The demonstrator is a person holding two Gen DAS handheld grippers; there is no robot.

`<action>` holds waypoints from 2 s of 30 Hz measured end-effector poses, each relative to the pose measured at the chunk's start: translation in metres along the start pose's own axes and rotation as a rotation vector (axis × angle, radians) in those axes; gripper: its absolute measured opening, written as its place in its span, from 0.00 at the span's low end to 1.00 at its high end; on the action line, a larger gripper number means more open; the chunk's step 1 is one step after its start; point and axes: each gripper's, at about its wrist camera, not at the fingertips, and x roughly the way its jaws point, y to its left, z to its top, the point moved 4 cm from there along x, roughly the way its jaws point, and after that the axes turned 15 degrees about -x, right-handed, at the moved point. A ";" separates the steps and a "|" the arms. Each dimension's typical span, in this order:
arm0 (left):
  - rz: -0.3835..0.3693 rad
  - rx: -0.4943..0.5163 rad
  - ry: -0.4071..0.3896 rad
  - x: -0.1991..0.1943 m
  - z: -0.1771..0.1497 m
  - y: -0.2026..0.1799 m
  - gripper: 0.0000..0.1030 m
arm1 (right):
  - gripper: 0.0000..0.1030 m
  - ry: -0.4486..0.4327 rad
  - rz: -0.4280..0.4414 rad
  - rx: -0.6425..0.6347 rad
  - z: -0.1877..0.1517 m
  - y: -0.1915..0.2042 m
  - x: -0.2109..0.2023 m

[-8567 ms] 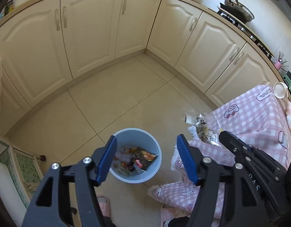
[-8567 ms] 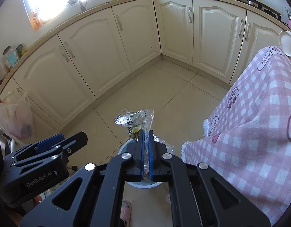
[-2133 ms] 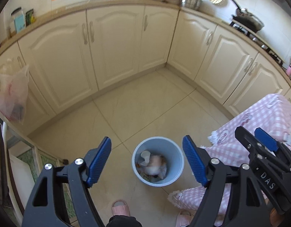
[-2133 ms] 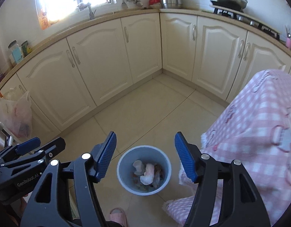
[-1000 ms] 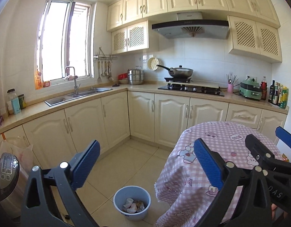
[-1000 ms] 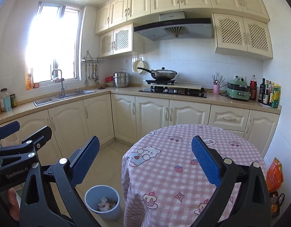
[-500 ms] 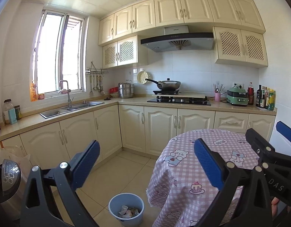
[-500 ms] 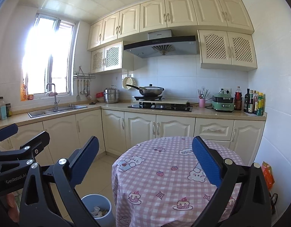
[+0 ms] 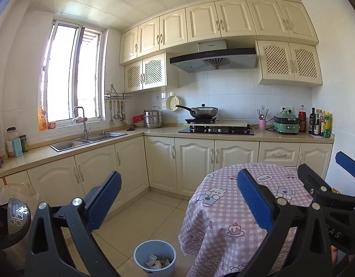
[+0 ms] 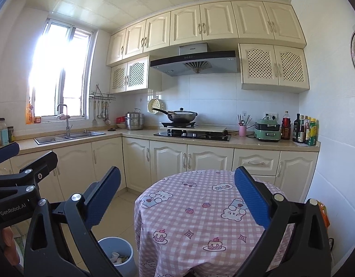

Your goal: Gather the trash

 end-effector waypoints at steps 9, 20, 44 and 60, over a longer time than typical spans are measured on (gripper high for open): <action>-0.003 -0.009 -0.003 -0.001 0.000 0.003 0.95 | 0.93 -0.001 0.005 0.005 -0.001 0.001 -0.003; -0.012 0.001 -0.002 -0.003 -0.003 0.000 0.95 | 0.93 0.002 0.007 0.025 -0.002 -0.003 -0.005; -0.007 0.009 -0.007 -0.006 -0.006 -0.001 0.95 | 0.93 0.011 0.016 0.029 -0.004 0.001 -0.006; -0.008 0.011 -0.013 -0.006 -0.006 0.001 0.95 | 0.93 0.012 0.016 0.029 -0.005 0.001 -0.005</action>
